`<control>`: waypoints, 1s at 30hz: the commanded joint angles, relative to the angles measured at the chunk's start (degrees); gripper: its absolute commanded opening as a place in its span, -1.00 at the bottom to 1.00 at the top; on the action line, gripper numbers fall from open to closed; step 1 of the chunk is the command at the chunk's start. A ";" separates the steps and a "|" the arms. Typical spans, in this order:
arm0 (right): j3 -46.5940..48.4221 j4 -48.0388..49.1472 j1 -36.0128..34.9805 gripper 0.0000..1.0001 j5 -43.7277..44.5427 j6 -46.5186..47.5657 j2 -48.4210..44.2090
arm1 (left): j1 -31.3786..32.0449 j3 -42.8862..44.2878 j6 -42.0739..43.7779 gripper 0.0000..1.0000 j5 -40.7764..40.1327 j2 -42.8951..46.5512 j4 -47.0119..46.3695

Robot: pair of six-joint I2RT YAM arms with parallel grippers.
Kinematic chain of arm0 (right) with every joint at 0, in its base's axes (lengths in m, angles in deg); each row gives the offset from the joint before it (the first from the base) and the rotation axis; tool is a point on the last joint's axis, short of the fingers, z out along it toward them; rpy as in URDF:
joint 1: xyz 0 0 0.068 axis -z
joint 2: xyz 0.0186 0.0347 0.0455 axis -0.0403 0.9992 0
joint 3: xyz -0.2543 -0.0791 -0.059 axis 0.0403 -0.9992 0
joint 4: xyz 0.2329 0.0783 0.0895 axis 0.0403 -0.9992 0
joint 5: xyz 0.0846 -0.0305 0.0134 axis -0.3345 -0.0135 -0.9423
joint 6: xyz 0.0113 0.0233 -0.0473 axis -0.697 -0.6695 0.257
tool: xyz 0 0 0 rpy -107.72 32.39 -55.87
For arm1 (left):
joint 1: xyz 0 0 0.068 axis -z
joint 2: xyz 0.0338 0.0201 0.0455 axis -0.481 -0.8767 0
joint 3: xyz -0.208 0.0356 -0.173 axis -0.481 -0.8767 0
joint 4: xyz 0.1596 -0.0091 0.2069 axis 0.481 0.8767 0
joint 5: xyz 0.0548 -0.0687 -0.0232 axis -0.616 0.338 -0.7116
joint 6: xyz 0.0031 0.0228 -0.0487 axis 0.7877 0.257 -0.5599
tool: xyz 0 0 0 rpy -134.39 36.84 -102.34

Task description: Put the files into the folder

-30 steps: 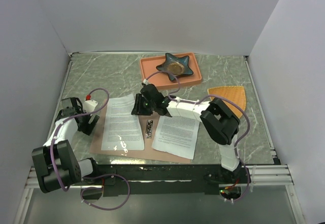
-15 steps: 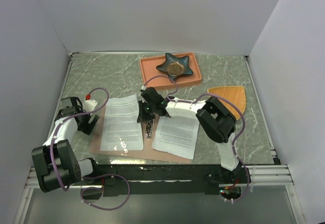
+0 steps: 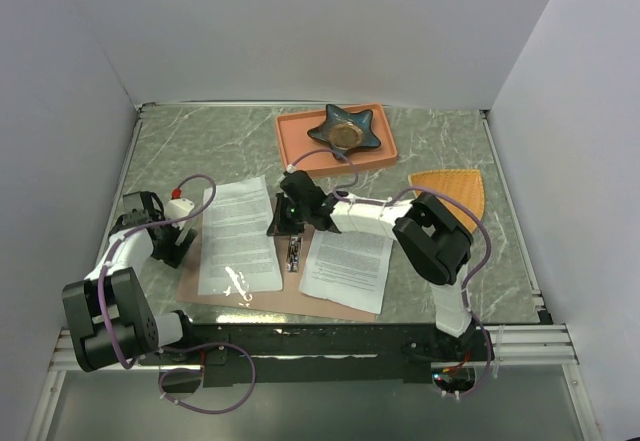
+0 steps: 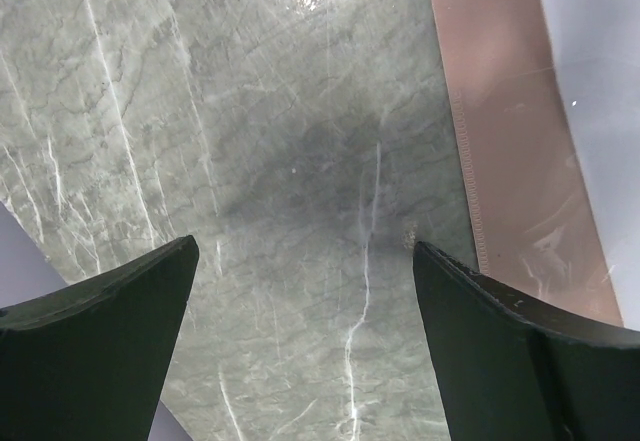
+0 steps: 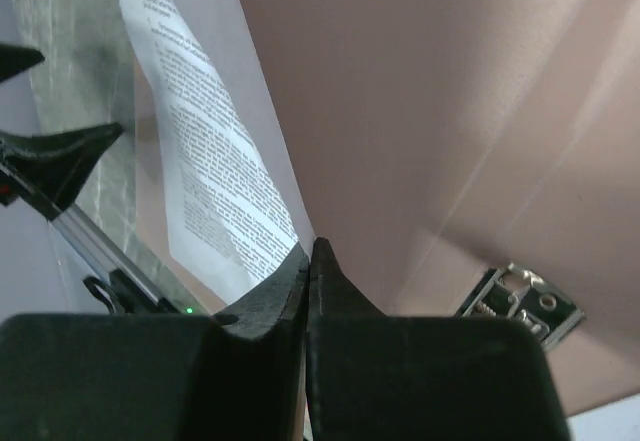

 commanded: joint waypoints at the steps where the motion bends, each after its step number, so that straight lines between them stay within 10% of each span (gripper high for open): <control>1: 0.03 -2.04 -1.92 -1.00 8.64 -3.87 -4.35 | -0.30 1.53 1.62 0.93 1.44 0.18 1.00; 30: 5.30 -4.42 -6.58 -1.00 9.62 -4.92 1.79 | -0.39 3.12 1.53 0.92 2.23 0.35 3.55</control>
